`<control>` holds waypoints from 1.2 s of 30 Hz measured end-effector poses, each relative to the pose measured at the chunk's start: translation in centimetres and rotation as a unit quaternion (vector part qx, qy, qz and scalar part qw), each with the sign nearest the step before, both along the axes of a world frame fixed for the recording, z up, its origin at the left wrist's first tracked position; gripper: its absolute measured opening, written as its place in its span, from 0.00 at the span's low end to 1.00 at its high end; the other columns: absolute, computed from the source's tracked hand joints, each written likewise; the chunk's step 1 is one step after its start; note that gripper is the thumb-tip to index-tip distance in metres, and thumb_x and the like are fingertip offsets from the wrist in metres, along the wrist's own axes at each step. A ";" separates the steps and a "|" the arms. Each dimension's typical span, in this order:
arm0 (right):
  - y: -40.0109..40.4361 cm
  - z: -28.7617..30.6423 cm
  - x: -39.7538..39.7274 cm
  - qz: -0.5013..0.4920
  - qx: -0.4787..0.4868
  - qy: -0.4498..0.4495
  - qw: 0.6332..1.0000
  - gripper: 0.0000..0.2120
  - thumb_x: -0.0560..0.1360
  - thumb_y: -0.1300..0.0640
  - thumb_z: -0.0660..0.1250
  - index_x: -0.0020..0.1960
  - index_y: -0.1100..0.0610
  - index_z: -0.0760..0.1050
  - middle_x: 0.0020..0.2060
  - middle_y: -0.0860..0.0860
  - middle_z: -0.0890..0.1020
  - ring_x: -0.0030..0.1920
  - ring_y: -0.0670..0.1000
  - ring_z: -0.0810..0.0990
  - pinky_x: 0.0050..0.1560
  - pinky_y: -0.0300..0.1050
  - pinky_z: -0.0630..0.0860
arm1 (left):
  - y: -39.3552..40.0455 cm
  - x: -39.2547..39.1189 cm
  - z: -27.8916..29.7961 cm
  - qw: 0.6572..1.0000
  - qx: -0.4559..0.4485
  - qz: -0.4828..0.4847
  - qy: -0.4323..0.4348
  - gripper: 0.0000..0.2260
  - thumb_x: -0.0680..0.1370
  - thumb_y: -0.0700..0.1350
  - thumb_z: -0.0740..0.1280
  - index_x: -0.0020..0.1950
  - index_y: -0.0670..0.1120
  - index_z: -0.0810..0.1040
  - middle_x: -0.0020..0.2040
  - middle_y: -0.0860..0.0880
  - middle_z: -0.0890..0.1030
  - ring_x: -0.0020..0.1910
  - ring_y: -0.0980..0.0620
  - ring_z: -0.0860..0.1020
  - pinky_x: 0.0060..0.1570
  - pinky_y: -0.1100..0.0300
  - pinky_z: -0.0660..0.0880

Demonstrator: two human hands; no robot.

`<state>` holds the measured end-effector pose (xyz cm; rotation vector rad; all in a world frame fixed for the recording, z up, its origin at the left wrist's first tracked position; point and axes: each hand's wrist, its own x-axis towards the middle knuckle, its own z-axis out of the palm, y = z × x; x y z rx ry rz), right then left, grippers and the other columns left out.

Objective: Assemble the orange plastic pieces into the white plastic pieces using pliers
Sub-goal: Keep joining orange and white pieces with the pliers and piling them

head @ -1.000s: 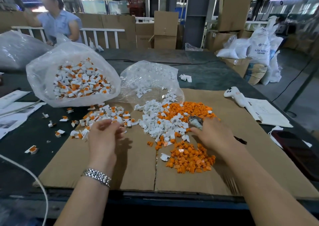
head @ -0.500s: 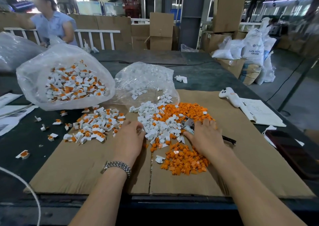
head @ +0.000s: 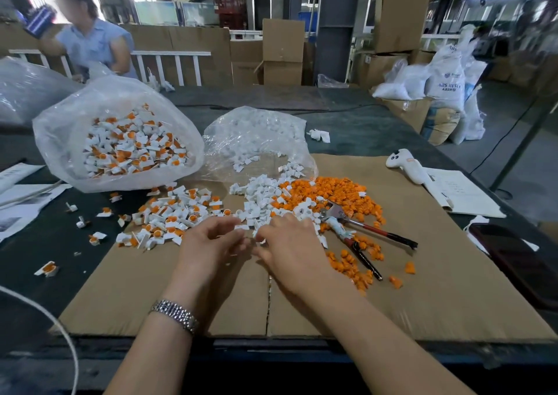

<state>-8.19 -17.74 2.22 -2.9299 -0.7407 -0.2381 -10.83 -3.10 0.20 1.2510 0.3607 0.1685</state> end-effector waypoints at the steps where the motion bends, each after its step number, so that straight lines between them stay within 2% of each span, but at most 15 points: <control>1: 0.4 -0.2 0.0 -0.002 -0.015 -0.002 1.000 0.14 0.82 0.45 0.60 0.63 0.50 0.77 0.59 0.51 0.77 0.63 0.54 0.70 0.62 0.55 0.64 | 0.1 -0.2 0.0 0.999 -0.042 -0.001 0.007 0.09 0.77 0.32 0.72 0.53 0.43 0.86 0.48 0.40 0.86 0.46 0.45 0.86 0.47 0.49 0.85; 4: 1.0 -0.7 -0.1 -0.007 -0.015 -0.002 1.000 0.12 0.83 0.50 0.60 0.61 0.52 0.78 0.58 0.53 0.76 0.62 0.56 0.70 0.62 0.55 0.65 | 1.1 -0.4 0.1 0.998 -0.056 -0.028 0.016 0.11 0.75 0.32 0.73 0.53 0.44 0.88 0.52 0.38 0.87 0.54 0.42 0.86 0.57 0.47 0.82; 6: 0.8 -0.8 -0.1 -0.007 0.008 -0.012 1.000 0.11 0.83 0.50 0.60 0.61 0.53 0.76 0.57 0.53 0.76 0.61 0.56 0.71 0.62 0.55 0.67 | 1.7 -0.3 0.2 0.997 -0.074 -0.035 0.008 0.12 0.74 0.31 0.73 0.55 0.41 0.87 0.53 0.37 0.86 0.56 0.41 0.86 0.61 0.48 0.81; 8: 0.3 -0.5 -0.1 -0.010 0.074 -0.007 0.997 0.10 0.83 0.50 0.59 0.59 0.53 0.74 0.54 0.52 0.78 0.57 0.55 0.74 0.60 0.53 0.70 | 2.1 -0.2 0.0 0.992 -0.118 -0.047 -0.006 0.14 0.72 0.31 0.73 0.56 0.38 0.86 0.53 0.36 0.86 0.51 0.43 0.87 0.55 0.54 0.83; 10: -0.5 0.0 0.1 -0.009 0.169 0.024 0.985 0.07 0.82 0.50 0.63 0.55 0.53 0.75 0.49 0.50 0.79 0.50 0.51 0.77 0.55 0.49 0.73 | 2.3 -0.2 -0.2 0.989 -0.137 -0.062 -0.013 0.14 0.69 0.32 0.73 0.55 0.37 0.86 0.52 0.38 0.87 0.46 0.46 0.87 0.46 0.60 0.84; 12: -1.4 0.8 0.1 -0.013 0.256 0.065 0.965 0.05 0.79 0.51 0.69 0.52 0.52 0.78 0.43 0.46 0.78 0.42 0.45 0.75 0.47 0.42 0.74 | 2.2 -0.2 -0.5 0.990 -0.121 -0.076 -0.017 0.13 0.69 0.32 0.73 0.53 0.38 0.87 0.52 0.39 0.87 0.45 0.46 0.87 0.45 0.61 0.83; 14: -2.1 1.3 -0.1 -0.022 0.352 0.113 0.929 0.05 0.76 0.54 0.73 0.49 0.52 0.80 0.39 0.45 0.78 0.37 0.42 0.75 0.42 0.38 0.74 | 2.0 -0.3 -0.6 0.991 -0.106 -0.080 -0.023 0.13 0.70 0.31 0.74 0.53 0.39 0.87 0.51 0.40 0.86 0.45 0.46 0.86 0.45 0.60 0.83; 17: -2.7 1.9 -0.3 -0.010 0.437 0.176 0.882 0.05 0.76 0.59 0.73 0.50 0.53 0.80 0.40 0.47 0.83 0.38 0.42 0.83 0.42 0.35 0.77 | 1.6 -0.6 -0.5 0.991 -0.092 -0.092 -0.023 0.11 0.70 0.33 0.75 0.52 0.40 0.87 0.48 0.40 0.86 0.44 0.46 0.85 0.48 0.57 0.83; 19: -2.8 2.3 -0.6 0.012 0.432 0.182 0.883 0.04 0.78 0.60 0.71 0.49 0.52 0.81 0.41 0.46 0.84 0.41 0.41 0.83 0.43 0.34 0.76 | 1.4 -0.8 -0.4 0.990 -0.086 -0.108 -0.029 0.11 0.71 0.36 0.75 0.53 0.40 0.87 0.47 0.39 0.86 0.44 0.47 0.85 0.48 0.57 0.83; 21: -2.8 2.7 -0.8 0.030 0.401 0.159 0.902 0.05 0.78 0.59 0.70 0.49 0.50 0.82 0.42 0.44 0.84 0.43 0.40 0.81 0.44 0.34 0.75 | 1.3 -0.9 -0.3 0.988 -0.082 -0.121 -0.046 0.10 0.72 0.38 0.74 0.53 0.39 0.87 0.46 0.39 0.86 0.43 0.47 0.86 0.44 0.61 0.83; 24: -2.6 3.2 -1.2 0.050 0.332 0.113 0.935 0.05 0.79 0.59 0.69 0.51 0.50 0.82 0.46 0.44 0.82 0.46 0.42 0.79 0.52 0.42 0.78 | 1.1 -1.1 0.0 0.985 -0.074 -0.145 -0.060 0.10 0.74 0.39 0.72 0.53 0.38 0.86 0.47 0.38 0.86 0.43 0.47 0.86 0.43 0.61 0.82; 29: -2.3 3.8 -1.8 0.073 0.273 0.077 0.956 0.06 0.79 0.59 0.68 0.52 0.51 0.82 0.49 0.48 0.80 0.49 0.47 0.78 0.54 0.48 0.76 | 0.4 -1.3 0.0 0.983 -0.086 -0.150 -0.066 0.08 0.75 0.40 0.71 0.50 0.38 0.87 0.43 0.37 0.84 0.38 0.49 0.84 0.39 0.62 0.82; 33: -2.4 4.1 -2.0 0.083 0.251 0.082 0.961 0.06 0.79 0.59 0.67 0.53 0.51 0.82 0.49 0.49 0.79 0.50 0.48 0.78 0.55 0.50 0.76 | 0.1 -1.3 0.4 0.980 -0.093 -0.164 -0.066 0.09 0.77 0.39 0.69 0.52 0.36 0.85 0.45 0.34 0.84 0.38 0.47 0.84 0.38 0.61 0.83; 36: -3.0 4.3 -1.9 0.074 0.278 0.084 0.954 0.06 0.79 0.59 0.67 0.52 0.52 0.82 0.47 0.48 0.80 0.48 0.45 0.77 0.54 0.48 0.76 | 0.4 -1.6 0.8 0.974 -0.076 -0.200 -0.073 0.10 0.75 0.39 0.70 0.54 0.35 0.85 0.50 0.33 0.85 0.44 0.43 0.86 0.43 0.59 0.83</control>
